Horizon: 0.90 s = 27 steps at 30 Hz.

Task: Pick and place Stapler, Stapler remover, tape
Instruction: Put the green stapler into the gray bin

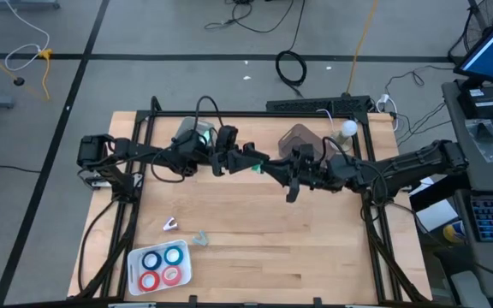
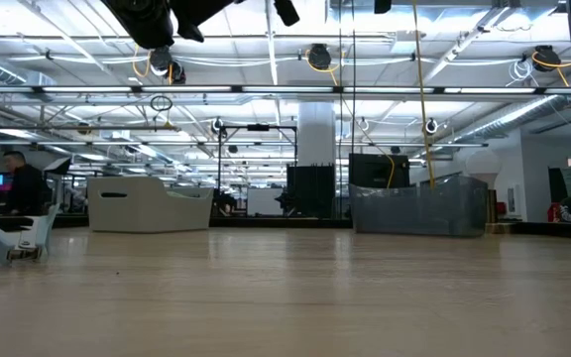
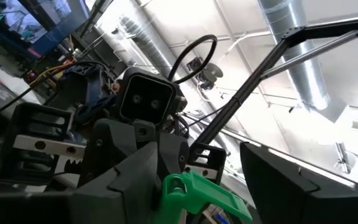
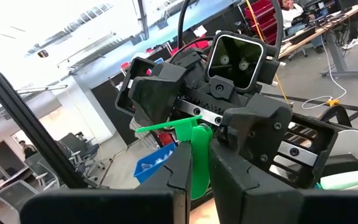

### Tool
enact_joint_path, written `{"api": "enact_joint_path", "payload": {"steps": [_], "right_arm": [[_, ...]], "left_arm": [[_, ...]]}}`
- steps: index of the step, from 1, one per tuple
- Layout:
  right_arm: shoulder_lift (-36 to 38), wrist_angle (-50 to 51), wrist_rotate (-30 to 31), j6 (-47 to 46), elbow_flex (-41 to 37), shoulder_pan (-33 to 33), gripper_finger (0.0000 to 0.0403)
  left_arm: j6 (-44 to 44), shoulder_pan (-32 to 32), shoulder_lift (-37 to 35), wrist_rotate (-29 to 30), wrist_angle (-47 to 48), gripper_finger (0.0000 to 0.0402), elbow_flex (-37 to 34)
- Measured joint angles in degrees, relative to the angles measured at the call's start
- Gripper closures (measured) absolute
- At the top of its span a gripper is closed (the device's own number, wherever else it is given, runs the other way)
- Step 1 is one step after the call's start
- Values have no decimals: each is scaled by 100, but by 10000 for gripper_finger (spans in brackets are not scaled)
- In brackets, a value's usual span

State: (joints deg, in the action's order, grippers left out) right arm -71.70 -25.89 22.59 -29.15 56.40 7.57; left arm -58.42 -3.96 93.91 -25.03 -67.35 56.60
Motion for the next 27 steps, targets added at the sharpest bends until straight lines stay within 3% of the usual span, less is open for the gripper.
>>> {"api": "enact_joint_path", "payload": {"steps": [21,27], "right_arm": [[26,-60,35,-364,-11,26,372],[43,262,159,-616,-11,98,372]], "left_arm": [[574,-414,-28,-668,642,167,11],[385,-727,-15,-1185,737,167,-2]]}}
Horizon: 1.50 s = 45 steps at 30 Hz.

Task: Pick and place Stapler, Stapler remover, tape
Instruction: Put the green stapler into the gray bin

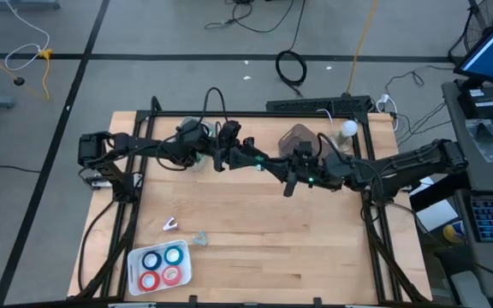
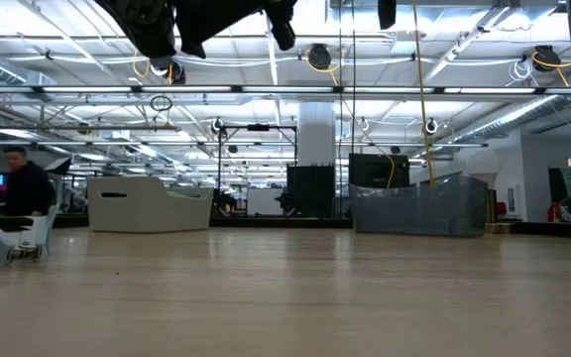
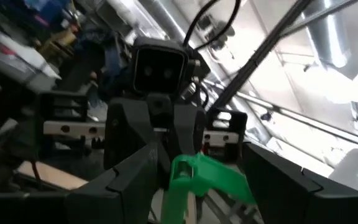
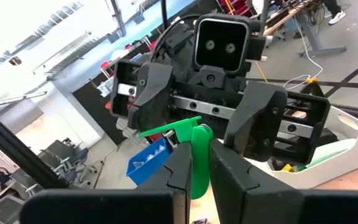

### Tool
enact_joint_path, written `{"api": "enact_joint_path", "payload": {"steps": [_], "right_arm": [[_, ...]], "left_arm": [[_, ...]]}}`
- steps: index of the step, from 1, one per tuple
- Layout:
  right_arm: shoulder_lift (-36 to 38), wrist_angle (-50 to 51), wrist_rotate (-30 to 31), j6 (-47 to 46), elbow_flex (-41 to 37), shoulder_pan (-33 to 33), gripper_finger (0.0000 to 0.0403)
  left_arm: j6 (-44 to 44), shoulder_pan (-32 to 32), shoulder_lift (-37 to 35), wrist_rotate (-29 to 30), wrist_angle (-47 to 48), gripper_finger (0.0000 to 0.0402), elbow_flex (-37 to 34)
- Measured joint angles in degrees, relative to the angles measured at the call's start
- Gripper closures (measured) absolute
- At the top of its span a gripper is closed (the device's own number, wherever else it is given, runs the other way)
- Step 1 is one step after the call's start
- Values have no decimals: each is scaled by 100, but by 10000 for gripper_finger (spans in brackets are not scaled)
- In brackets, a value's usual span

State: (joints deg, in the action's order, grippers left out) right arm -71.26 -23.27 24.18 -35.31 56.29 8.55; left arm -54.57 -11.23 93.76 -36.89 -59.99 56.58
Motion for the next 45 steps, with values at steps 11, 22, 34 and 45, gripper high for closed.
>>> {"api": "enact_joint_path", "payload": {"steps": [11,22,34,45], "right_arm": [[4,39,179,2,12,147,371],[9,-20,270,94,22,127,371],[7,-42,529,157,22,125,371],[7,-72,594,200,22,60,371]], "left_arm": [[-148,-34,4,-310,-9,167,-9],[-63,119,4,-111,-24,167,-11],[-4,234,9,53,-55,167,-11],[47,291,9,292,-68,167,-11]]}}
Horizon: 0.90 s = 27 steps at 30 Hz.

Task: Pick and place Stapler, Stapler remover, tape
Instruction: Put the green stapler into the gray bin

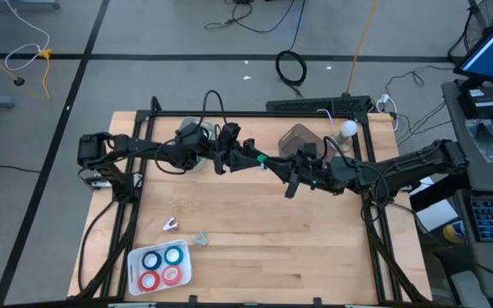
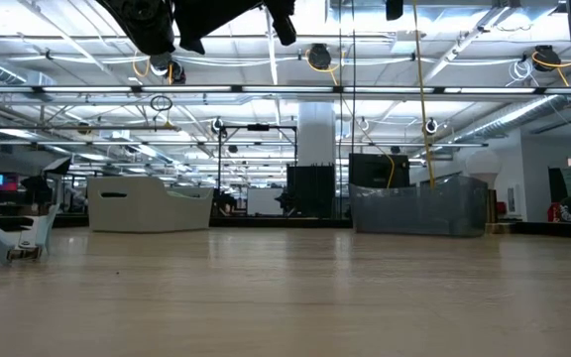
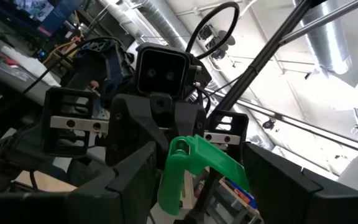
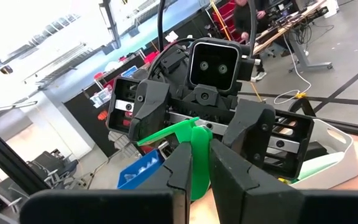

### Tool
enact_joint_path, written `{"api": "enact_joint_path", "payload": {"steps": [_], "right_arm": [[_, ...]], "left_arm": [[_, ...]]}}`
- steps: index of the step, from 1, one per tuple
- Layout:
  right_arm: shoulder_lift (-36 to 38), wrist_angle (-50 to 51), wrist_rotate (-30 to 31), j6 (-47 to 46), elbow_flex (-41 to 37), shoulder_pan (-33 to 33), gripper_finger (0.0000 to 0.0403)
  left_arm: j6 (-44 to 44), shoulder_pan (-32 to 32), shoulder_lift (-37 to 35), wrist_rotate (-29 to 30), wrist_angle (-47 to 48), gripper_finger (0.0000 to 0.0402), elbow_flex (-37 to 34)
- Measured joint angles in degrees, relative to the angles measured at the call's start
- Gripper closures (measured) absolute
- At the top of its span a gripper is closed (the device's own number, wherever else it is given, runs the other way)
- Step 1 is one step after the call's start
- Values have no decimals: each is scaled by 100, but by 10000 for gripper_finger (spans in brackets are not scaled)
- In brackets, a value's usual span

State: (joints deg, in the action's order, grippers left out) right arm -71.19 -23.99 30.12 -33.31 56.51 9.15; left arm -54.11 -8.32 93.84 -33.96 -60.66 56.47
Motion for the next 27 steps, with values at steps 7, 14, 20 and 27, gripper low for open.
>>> {"api": "enact_joint_path", "payload": {"steps": [7,14,20,27], "right_arm": [[-3,-122,32,193,0,-21,371],[-165,-433,82,171,0,-55,371],[-171,-482,86,171,0,-55,371],[-182,-797,103,221,0,-55,371]], "left_arm": [[20,9,-2,153,-31,167,0],[113,19,-11,248,-43,167,0],[258,-8,-11,314,-33,167,0],[1028,162,-7,926,-194,167,0]]}}
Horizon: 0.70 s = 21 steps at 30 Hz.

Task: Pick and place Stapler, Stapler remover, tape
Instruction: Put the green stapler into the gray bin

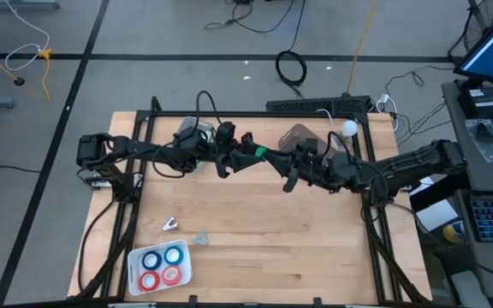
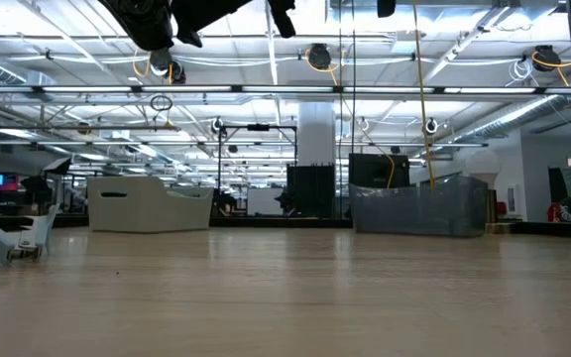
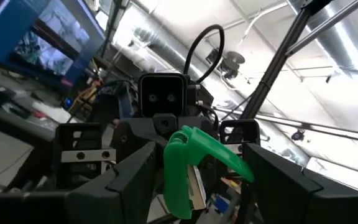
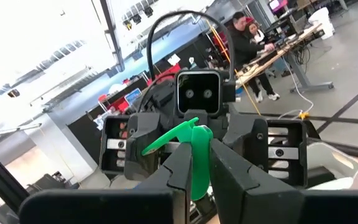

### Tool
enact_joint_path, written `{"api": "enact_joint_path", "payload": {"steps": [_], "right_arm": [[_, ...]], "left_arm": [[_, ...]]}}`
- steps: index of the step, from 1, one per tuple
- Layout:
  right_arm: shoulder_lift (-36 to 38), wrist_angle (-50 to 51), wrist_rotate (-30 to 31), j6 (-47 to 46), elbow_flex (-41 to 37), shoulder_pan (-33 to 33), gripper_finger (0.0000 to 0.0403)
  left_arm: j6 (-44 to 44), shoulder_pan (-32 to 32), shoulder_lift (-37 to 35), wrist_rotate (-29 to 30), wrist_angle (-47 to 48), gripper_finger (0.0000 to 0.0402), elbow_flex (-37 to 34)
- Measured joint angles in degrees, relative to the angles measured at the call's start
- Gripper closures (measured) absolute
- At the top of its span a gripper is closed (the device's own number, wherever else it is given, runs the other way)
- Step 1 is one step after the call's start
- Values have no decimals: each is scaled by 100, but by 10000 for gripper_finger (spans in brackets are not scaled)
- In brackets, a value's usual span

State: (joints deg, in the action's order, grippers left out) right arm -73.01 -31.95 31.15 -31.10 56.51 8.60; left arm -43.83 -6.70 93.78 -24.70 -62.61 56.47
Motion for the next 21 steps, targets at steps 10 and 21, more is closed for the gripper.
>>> {"api": "enact_joint_path", "payload": {"steps": [10,21], "right_arm": [[-251,-429,-13,-87,0,-13,371],[-341,-591,-117,-107,2,-11,368]], "left_arm": [[63,4,2,176,-142,167,0],[-171,4,9,114,-354,167,0]]}}
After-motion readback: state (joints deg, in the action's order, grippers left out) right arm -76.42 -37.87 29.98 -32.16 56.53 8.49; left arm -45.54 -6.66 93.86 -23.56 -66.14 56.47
